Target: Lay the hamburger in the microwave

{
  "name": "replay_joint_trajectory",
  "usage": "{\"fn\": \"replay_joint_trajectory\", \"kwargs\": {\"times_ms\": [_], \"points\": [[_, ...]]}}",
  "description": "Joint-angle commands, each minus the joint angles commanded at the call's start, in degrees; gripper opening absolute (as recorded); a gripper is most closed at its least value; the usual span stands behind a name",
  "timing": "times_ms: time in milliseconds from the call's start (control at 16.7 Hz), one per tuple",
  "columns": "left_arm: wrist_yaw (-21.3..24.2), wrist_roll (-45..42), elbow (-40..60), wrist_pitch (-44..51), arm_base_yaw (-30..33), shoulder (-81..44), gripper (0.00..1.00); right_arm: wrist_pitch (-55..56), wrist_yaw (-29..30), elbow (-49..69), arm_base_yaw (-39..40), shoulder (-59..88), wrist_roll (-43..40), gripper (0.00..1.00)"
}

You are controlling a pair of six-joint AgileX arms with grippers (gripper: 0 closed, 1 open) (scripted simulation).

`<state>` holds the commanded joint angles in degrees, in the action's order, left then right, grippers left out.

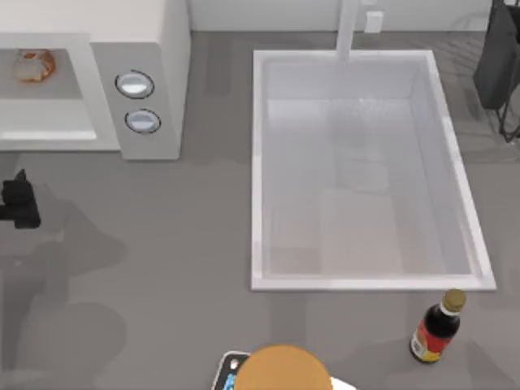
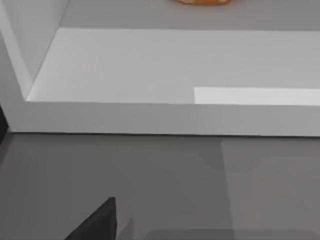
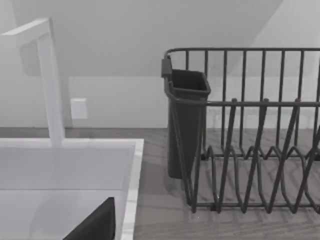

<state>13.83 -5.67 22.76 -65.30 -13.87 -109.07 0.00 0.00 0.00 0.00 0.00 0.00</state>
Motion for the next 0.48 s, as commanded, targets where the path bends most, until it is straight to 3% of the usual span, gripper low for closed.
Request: {"fn": "replay_joint_trajectory", "kwargs": {"times_ms": [300, 480], "points": [[-0.06, 0.03, 0.34, 1.01, 0.35, 0.53, 1.00, 0.00, 0.00, 0.00, 0.00, 0.00, 0.00, 1.00], [-0.08, 0.09, 1.51, 6.76, 0.42, 5.31, 1.00, 0.00, 0.00, 0.00, 0.00, 0.00, 0.00, 1.00]]}}
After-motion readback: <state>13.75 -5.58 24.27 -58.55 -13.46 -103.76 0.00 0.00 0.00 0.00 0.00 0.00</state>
